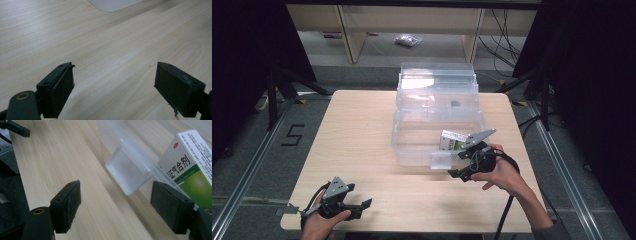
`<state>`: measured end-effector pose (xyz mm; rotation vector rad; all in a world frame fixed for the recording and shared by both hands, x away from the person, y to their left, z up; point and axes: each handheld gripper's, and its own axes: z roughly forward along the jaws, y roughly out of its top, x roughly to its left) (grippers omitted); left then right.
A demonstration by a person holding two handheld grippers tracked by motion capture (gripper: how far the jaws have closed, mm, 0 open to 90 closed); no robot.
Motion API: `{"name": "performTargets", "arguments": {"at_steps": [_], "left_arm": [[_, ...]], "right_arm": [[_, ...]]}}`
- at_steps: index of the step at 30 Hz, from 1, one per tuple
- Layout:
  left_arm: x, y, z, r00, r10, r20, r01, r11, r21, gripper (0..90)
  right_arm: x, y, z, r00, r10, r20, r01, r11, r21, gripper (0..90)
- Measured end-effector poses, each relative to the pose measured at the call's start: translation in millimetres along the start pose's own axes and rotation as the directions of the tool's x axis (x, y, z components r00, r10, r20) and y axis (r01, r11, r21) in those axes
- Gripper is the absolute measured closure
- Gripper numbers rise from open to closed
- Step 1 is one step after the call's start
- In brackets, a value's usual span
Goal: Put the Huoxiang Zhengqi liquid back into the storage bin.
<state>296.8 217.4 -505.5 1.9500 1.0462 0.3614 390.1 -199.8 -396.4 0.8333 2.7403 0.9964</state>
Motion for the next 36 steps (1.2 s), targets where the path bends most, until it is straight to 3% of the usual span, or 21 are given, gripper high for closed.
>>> {"name": "performTargets", "arguments": {"at_steps": [5, 6, 7, 9, 10, 12, 13, 15, 16, 17, 22, 25, 26, 28, 29, 30, 36], "left_arm": [[0.2, 0.0, -0.3, 1.0000, 0.002, 0.000, -0.002, 1.0000, 0.002, 15.0], [1.2, 0.1, -0.8, 0.9999, 0.015, -0.007, -0.014, 0.9998, 0.013, 15.1], [-0.1, 0.1, -0.3, 1.0000, -0.001, 0.000, 0.001, 1.0000, 0.000, 15.0], [1.2, 0.2, -0.9, 0.9999, 0.013, -0.008, -0.013, 0.9998, 0.012, 15.1], [0.0, 0.1, -0.3, 1.0000, -0.001, 0.000, 0.001, 1.0000, 0.000, 15.0], [0.3, 0.1, -0.4, 1.0000, 0.003, -0.003, -0.003, 1.0000, 0.003, 15.1], [-0.2, 0.1, -0.2, 1.0000, -0.001, -0.001, 0.001, 1.0000, -0.001, 15.1], [-0.1, 0.0, -0.3, 1.0000, -0.001, 0.000, 0.001, 1.0000, 0.000, 15.1], [-0.2, 0.0, -0.3, 1.0000, -0.002, -0.001, 0.002, 1.0000, 0.000, 15.0], [1.4, 0.2, -1.3, 0.9998, 0.016, -0.010, -0.016, 0.9997, 0.016, 15.0], [-0.4, 0.1, -0.5, 1.0000, -0.002, -0.004, 0.002, 1.0000, 0.000, 15.0], [-0.3, 0.1, -0.6, 1.0000, -0.003, -0.004, 0.003, 1.0000, 0.000, 15.0], [-0.4, 0.0, -0.5, 1.0000, -0.003, -0.004, 0.003, 1.0000, -0.002, 15.1], [-0.4, 0.0, -0.5, 1.0000, -0.003, -0.004, 0.003, 1.0000, -0.001, 15.1], [-0.4, 0.1, -0.6, 1.0000, -0.003, -0.004, 0.003, 1.0000, 0.000, 15.0], [-0.4, 0.1, -0.5, 1.0000, -0.002, -0.003, 0.002, 1.0000, 0.000, 15.0], [-0.2, 0.1, -0.6, 1.0000, -0.003, -0.002, 0.003, 1.0000, -0.002, 15.0]], "right_arm": [[5.9, -2.8, 1.9, 1.0000, -0.003, 0.000, 0.003, 1.000, 0.002, 24.2], [5.6, -4.0, 4.3, 0.9997, -0.024, 0.008, 0.024, 0.999, -0.026, 24.2], [6.7, -4.5, 3.4, 0.9997, -0.023, 0.002, 0.023, 1.000, -0.007, 24.1], [9.3, -6.9, 5.9, 0.9998, -0.018, 0.005, 0.018, 1.000, -0.016, 23.7], [11.2, -7.6, 5.2, 1.0000, -0.003, 0.005, 0.003, 1.000, 0.007, 23.6], [12.7, -9.8, 8.7, 0.9998, -0.019, 0.000, 0.019, 1.000, -0.015, 23.5], [14.8, -10.8, 8.5, 1.0000, -0.002, 0.008, 0.002, 1.000, 0.007, 23.5], [15.4, -12.6, 11.8, 0.9995, -0.029, -0.007, 0.029, 0.999, -0.012, 23.4], [16.3, -13.4, 11.1, 0.9995, -0.033, 0.000, 0.033, 0.999, 0.007, 23.2], [17.6, -14.4, 13.1, 0.9995, -0.027, -0.014, 0.027, 1.000, -0.005, 23.3], [18.8, -17.8, 14.7, 0.9993, -0.036, -0.010, 0.036, 0.999, -0.003, 23.3], [22.6, -21.0, 16.0, 0.9999, 0.004, -0.010, -0.004, 1.000, 0.007, 23.4], [21.2, -21.4, 16.0, 0.9996, -0.023, -0.019, 0.023, 1.000, 0.003, 23.4], [22.0, -23.4, 19.0, 0.9996, -0.023, -0.015, 0.023, 1.000, -0.011, 23.3], [23.4, -23.8, 16.7, 0.9999, -0.002, -0.016, 0.003, 1.000, 0.013, 23.2], [23.0, -25.3, 19.6, 0.9995, -0.022, -0.020, 0.022, 1.000, -0.016, 23.2], [22.6, -28.6, 21.8, 0.9991, -0.036, -0.025, 0.036, 0.999, -0.008, 22.5]]}}
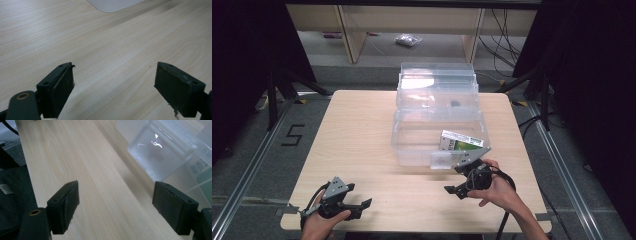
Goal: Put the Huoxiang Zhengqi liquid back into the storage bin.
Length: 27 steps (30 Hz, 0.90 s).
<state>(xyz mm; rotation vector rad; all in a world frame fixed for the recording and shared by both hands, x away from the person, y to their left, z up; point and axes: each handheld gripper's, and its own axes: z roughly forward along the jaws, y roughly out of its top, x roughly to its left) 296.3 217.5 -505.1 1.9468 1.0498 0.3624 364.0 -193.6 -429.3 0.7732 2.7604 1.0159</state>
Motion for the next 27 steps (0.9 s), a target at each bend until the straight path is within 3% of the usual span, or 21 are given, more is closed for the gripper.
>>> {"name": "performTargets", "arguments": {"at_steps": [1, 2, 5, 10, 11, 13, 15, 17, 18, 19, 24, 25, 27], "left_arm": [[0.1, 0.0, -0.3, 1.0000, 0.002, -0.002, -0.002, 1.0000, 0.002, 15.1], [-0.2, 0.1, -0.1, 1.0000, 0.000, -0.002, 0.000, 1.0000, 0.001, 15.1], [0.0, 0.1, -0.5, 1.0000, 0.003, -0.005, -0.003, 1.0000, 0.003, 15.0], [-0.3, 0.2, -0.4, 1.0000, 0.003, -0.002, -0.003, 1.0000, 0.000, 15.0], [-0.4, 0.3, -0.5, 1.0000, 0.003, -0.002, -0.003, 1.0000, 0.001, 15.0], [-0.7, 0.4, -0.9, 1.0000, 0.003, -0.006, -0.003, 1.0000, 0.005, 15.1], [-0.3, 0.3, -0.4, 1.0000, 0.004, 0.004, -0.004, 1.0000, -0.002, 15.0], [-0.3, 0.3, -0.6, 1.0000, 0.006, 0.005, -0.006, 1.0000, -0.004, 15.1], [-0.6, 0.4, -0.9, 1.0000, 0.007, 0.004, -0.007, 1.0000, -0.001, 15.1], [-0.7, 0.2, -0.7, 1.0000, 0.008, 0.006, -0.007, 1.0000, -0.004, 15.1], [-0.8, 0.6, -1.4, 0.9999, 0.011, 0.000, -0.011, 0.9999, 0.001, 15.1], [-1.0, 0.6, -1.5, 0.9999, 0.011, -0.002, -0.011, 0.9999, 0.001, 15.0], [-0.9, 0.8, -1.7, 0.9999, 0.013, -0.004, -0.013, 0.9999, 0.001, 15.0]], "right_arm": [[0.0, -0.7, 0.5, 1.0000, -0.004, -0.002, 0.004, 1.000, -0.005, 22.4], [2.3, -2.0, 0.9, 0.9993, 0.037, 0.004, -0.037, 0.999, -0.009, 22.3], [1.1, -3.7, 0.9, 0.9998, 0.002, 0.019, -0.001, 1.000, -0.015, 21.7], [3.5, -10.6, 3.5, 0.9995, 0.028, 0.018, -0.027, 0.999, -0.046, 20.9], [3.6, -11.4, 1.1, 0.9991, 0.040, 0.010, -0.040, 0.999, -0.028, 20.9], [3.6, -15.0, 3.3, 0.9996, 0.026, 0.011, -0.025, 0.999, -0.044, 20.7], [6.1, -18.9, 4.8, 0.9984, 0.053, 0.021, -0.052, 0.998, -0.046, 20.7], [5.4, -21.4, 7.0, 0.9991, 0.039, 0.014, -0.038, 0.998, -0.049, 20.7], [7.3, -22.7, 7.5, 0.9980, 0.060, 0.021, -0.059, 0.997, -0.044, 20.6], [8.0, -24.1, 10.3, 0.9986, 0.050, 0.017, -0.049, 0.997, -0.064, 20.6], [10.7, -29.3, 10.6, 0.9992, 0.029, 0.027, -0.027, 0.998, -0.055, 19.5], [12.7, -30.5, 12.0, 0.9984, 0.049, 0.026, -0.047, 0.996, -0.071, 19.5], [14.3, -32.9, 12.2, 0.9984, 0.047, 0.032, -0.044, 0.996, -0.075, 19.1]]}}
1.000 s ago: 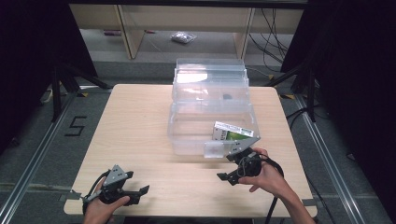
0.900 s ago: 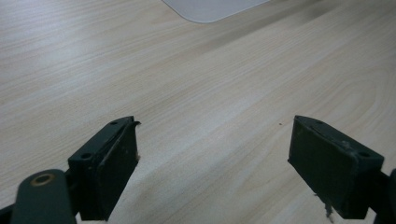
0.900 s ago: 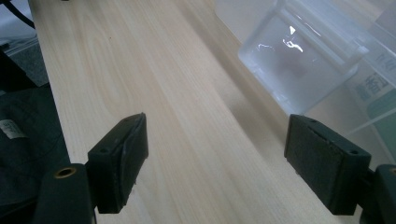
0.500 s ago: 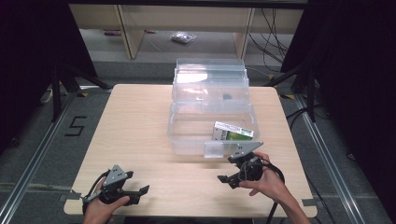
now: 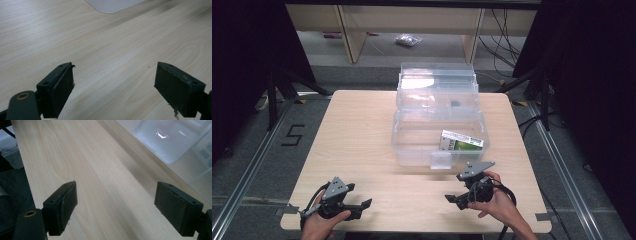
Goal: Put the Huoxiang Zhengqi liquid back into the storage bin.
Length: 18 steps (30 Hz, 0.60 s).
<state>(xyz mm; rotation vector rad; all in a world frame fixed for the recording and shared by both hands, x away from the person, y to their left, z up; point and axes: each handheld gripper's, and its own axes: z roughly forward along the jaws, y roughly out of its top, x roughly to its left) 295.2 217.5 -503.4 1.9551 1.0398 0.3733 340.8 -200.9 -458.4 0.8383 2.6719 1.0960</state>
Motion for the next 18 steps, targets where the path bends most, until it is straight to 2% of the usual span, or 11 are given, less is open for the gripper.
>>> {"name": "performTargets", "arguments": {"at_steps": [1, 2, 6, 7, 10, 11, 12, 13, 14, 16, 18], "left_arm": [[0.2, -0.1, 0.2, 1.0000, 0.000, 0.004, 0.000, 1.0000, -0.002, 15.0], [0.9, 0.0, -0.4, 1.0000, 0.008, 0.006, -0.008, 1.0000, 0.004, 15.0], [0.1, -0.1, -0.1, 1.0000, -0.001, 0.008, 0.001, 1.0000, -0.003, 15.0], [0.0, -0.1, -0.1, 1.0000, 0.000, 0.007, 0.000, 1.0000, -0.004, 15.0], [0.1, -0.1, -0.2, 1.0000, 0.000, 0.005, 0.000, 1.0000, -0.002, 15.1], [0.5, -0.1, -0.4, 1.0000, 0.006, 0.005, -0.006, 1.0000, 0.002, 15.0], [0.7, 0.0, -0.7, 0.9999, 0.010, 0.005, -0.010, 0.9999, 0.006, 15.1], [0.1, -0.1, -0.2, 1.0000, 0.001, 0.006, -0.001, 1.0000, -0.002, 15.0], [0.1, -0.1, -0.2, 1.0000, 0.000, 0.005, 0.000, 1.0000, -0.002, 15.0], [0.4, -0.2, -0.5, 1.0000, 0.005, 0.005, -0.005, 1.0000, 0.001, 15.1], [0.3, -0.4, 0.0, 1.0000, -0.002, 0.005, 0.002, 1.0000, -0.007, 15.1]], "right_arm": [[0.8, -1.0, -0.8, 1.0000, -0.003, -0.004, 0.003, 1.000, 0.015, 19.0], [1.4, -3.0, 0.8, 1.0000, 0.000, 0.005, 0.000, 1.000, -0.006, 18.8], [3.0, -8.9, 0.6, 0.9998, 0.014, 0.010, -0.014, 1.000, 0.004, 18.2], [2.2, -9.9, 1.0, 0.9999, 0.002, 0.011, -0.002, 1.000, 0.003, 17.9], [3.3, -13.8, 2.6, 0.9996, 0.026, 0.012, -0.026, 1.000, -0.011, 17.2], [3.6, -14.9, 1.7, 0.9991, 0.040, 0.017, -0.040, 0.999, 0.002, 16.9], [1.9, -16.0, 1.8, 0.9996, 0.022, 0.020, -0.022, 1.000, 0.003, 16.9], [3.0, -17.6, 2.0, 0.9987, 0.046, 0.020, -0.046, 0.999, -0.007, 16.9], [2.6, -18.3, 0.9, 0.9990, 0.042, 0.014, -0.043, 0.999, 0.009, 17.0], [2.7, -21.4, 1.8, 0.9988, 0.044, 0.024, -0.044, 0.999, -0.014, 17.0], [3.2, -23.9, -0.6, 0.9981, 0.052, 0.034, -0.052, 0.999, 0.001, 17.2]]}}
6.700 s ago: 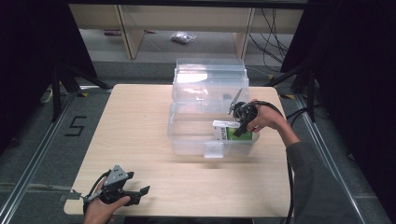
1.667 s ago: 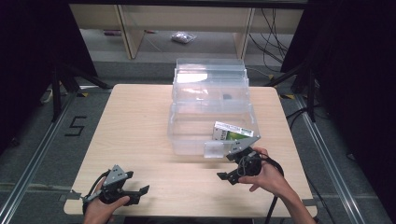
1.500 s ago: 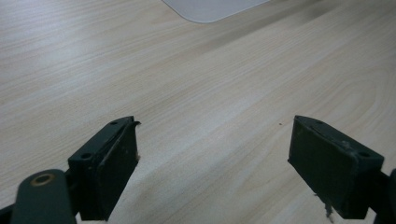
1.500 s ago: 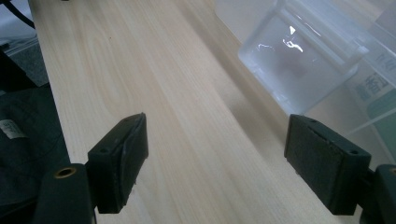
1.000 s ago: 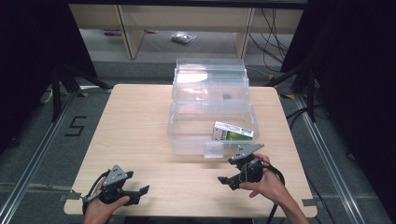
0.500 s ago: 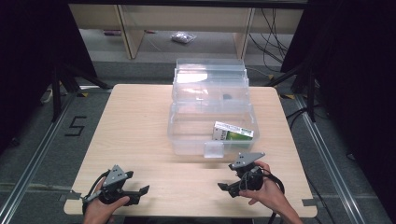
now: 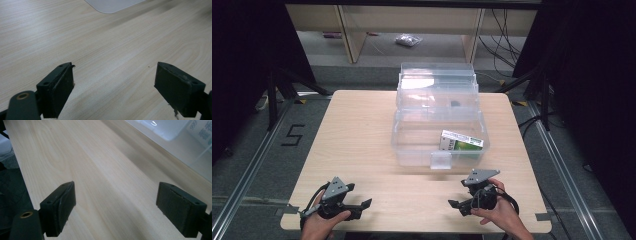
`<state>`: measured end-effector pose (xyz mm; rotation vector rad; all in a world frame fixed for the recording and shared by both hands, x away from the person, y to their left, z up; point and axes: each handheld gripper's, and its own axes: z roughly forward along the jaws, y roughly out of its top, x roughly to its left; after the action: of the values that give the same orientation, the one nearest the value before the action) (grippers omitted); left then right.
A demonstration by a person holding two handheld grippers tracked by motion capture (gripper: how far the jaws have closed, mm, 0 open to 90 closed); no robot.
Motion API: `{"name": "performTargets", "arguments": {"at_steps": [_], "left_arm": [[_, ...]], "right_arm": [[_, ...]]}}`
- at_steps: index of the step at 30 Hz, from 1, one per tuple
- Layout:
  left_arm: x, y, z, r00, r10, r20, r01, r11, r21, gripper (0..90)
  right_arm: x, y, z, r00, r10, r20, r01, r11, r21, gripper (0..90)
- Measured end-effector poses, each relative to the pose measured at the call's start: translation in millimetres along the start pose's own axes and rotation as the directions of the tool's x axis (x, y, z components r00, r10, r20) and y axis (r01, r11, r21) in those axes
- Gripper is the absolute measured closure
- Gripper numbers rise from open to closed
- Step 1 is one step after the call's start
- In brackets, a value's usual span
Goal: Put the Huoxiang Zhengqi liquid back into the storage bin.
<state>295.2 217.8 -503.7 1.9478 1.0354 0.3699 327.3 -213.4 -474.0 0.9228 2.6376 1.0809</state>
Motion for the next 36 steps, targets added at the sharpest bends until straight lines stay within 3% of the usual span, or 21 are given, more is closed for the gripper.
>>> {"name": "performTargets", "arguments": {"at_steps": [2, 5, 10, 11, 16, 17, 18, 20, 24, 30, 36], "left_arm": [[0.1, 0.2, -0.2, 1.0000, 0.002, -0.001, -0.002, 1.0000, 0.004, 15.1], [0.5, 0.4, -0.7, 0.9999, 0.011, -0.003, -0.011, 0.9999, 0.012, 15.0], [-0.1, 0.3, -0.1, 1.0000, 0.000, -0.001, 0.000, 1.0000, 0.001, 15.1], [-0.1, 0.3, -0.2, 1.0000, 0.000, -0.001, 0.000, 1.0000, 0.001, 15.0], [-0.1, 0.3, 0.0, 1.0000, 0.001, 0.000, -0.001, 1.0000, 0.001, 15.0], [-0.1, 0.3, 0.0, 1.0000, 0.001, 0.000, -0.001, 1.0000, 0.001, 15.0], [0.0, 0.3, -0.1, 1.0000, 0.002, -0.001, -0.002, 1.0000, 0.001, 15.1], [-0.1, 0.4, -0.1, 1.0000, 0.001, -0.002, -0.001, 1.0000, 0.002, 15.1], [-0.4, 0.3, 0.2, 1.0000, -0.002, -0.001, 0.002, 1.0000, -0.002, 15.0], [-0.3, 0.3, 0.3, 1.0000, -0.002, -0.001, 0.002, 1.0000, -0.004, 15.0], [-0.6, 0.4, 0.2, 1.0000, -0.001, -0.003, 0.001, 1.0000, -0.001, 15.0]], "right_arm": [[-0.1, -4.1, 1.6, 1.0000, -0.008, -0.005, 0.008, 1.000, -0.002, 17.3], [3.1, -8.9, 0.8, 0.9993, 0.033, 0.016, -0.033, 0.999, -0.001, 17.7], [5.4, -13.3, -0.1, 0.9993, 0.032, 0.020, -0.032, 0.999, -0.004, 17.4], [5.3, -13.3, -1.7, 0.9994, 0.022, 0.026, -0.022, 1.000, 0.017, 17.3], [8.8, -17.3, -0.8, 0.9978, 0.053, 0.041, -0.053, 0.998, 0.021, 17.4], [8.8, -17.6, -2.0, 0.9978, 0.047, 0.046, -0.049, 0.998, 0.045, 17.4], [7.3, -18.5, -0.5, 0.9990, 0.018, 0.040, -0.019, 0.999, 0.036, 17.4], [9.5, -20.0, -1.0, 0.9975, 0.032, 0.063, -0.035, 0.998, 0.050, 17.3], [12.1, -21.9, 1.0, 0.9970, 0.003, 0.077, -0.006, 0.999, 0.040, 17.1], [15.6, -21.9, 0.8, 0.9980, -0.007, 0.062, 0.002, 0.997, 0.071, 16.9], [15.4, -22.3, 2.6, 0.9973, -0.016, 0.072, 0.011, 0.998, 0.058, 16.9]]}}
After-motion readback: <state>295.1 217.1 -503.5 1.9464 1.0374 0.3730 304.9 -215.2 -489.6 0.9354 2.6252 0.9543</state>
